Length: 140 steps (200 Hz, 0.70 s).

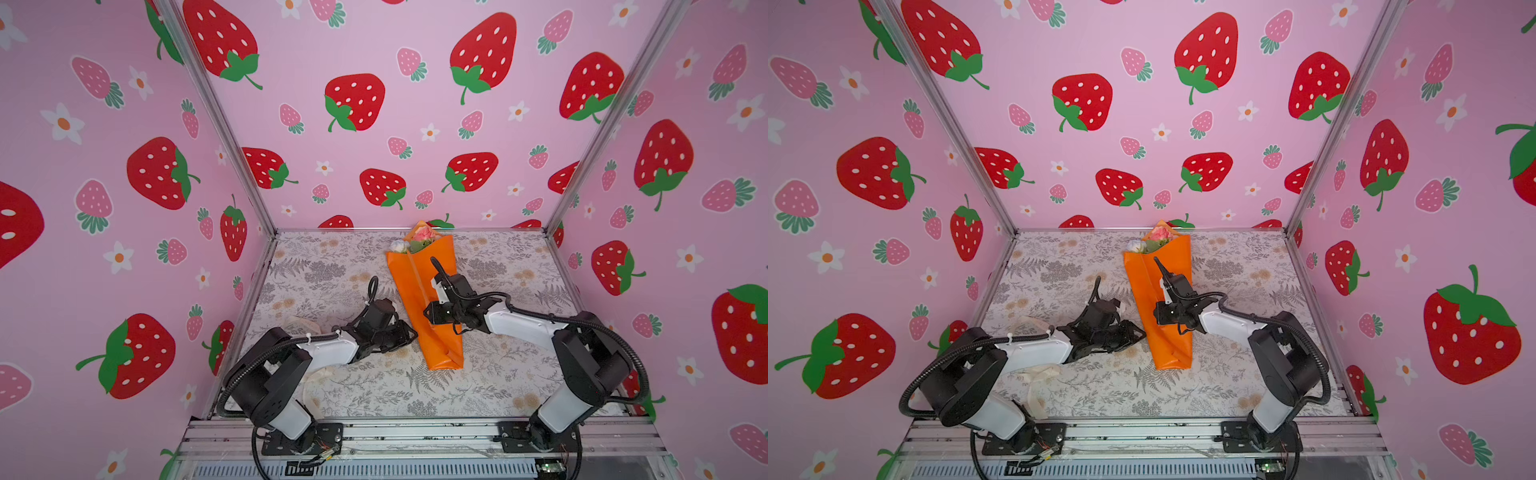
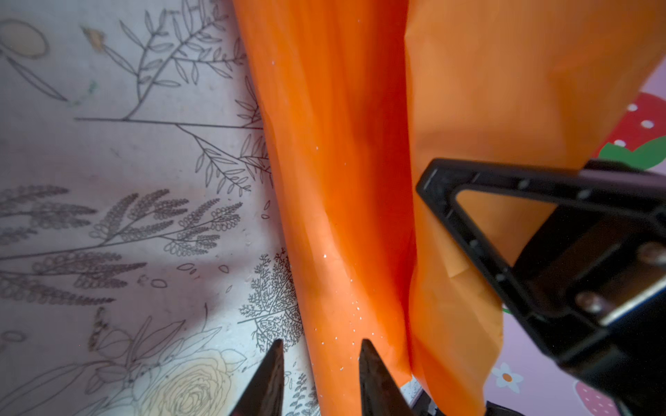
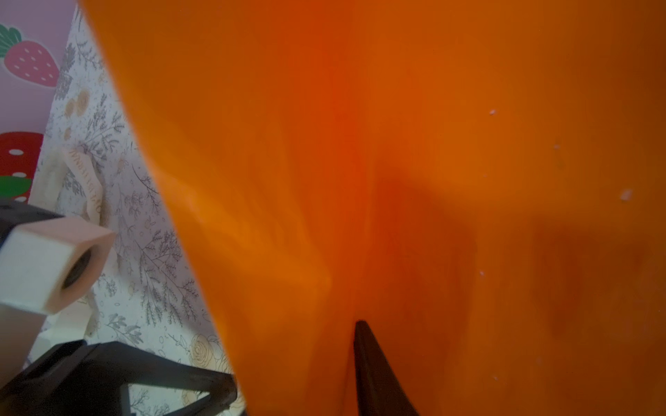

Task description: Tie the bouquet of fake flowers

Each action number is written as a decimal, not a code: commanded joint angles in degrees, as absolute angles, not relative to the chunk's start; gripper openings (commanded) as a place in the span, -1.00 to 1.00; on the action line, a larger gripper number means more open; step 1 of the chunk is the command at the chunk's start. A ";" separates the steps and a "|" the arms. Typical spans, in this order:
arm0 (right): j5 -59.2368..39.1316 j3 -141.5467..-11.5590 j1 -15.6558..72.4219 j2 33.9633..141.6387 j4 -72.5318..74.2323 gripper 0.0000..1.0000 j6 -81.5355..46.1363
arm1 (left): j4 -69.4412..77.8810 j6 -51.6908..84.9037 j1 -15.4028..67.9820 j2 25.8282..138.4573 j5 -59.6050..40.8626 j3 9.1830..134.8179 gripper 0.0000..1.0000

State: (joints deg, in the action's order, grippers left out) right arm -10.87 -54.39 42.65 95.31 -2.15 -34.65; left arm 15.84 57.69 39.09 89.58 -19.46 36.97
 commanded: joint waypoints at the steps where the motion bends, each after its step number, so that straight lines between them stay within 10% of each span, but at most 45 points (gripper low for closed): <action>1: -15.59 -54.33 43.15 96.15 0.57 -0.27 -36.00 | 18.29 59.40 38.16 87.22 -19.66 36.18 -0.13; 140: -21.23 -48.97 43.25 94.61 6.67 -0.03 -36.82 | 29.75 65.58 28.73 93.59 -26.15 41.31 0.31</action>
State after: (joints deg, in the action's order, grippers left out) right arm -20.49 -49.91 42.87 95.50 5.02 -36.25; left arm 26.57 64.16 29.32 91.11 -24.69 37.21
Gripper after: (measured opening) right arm 0.483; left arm 0.654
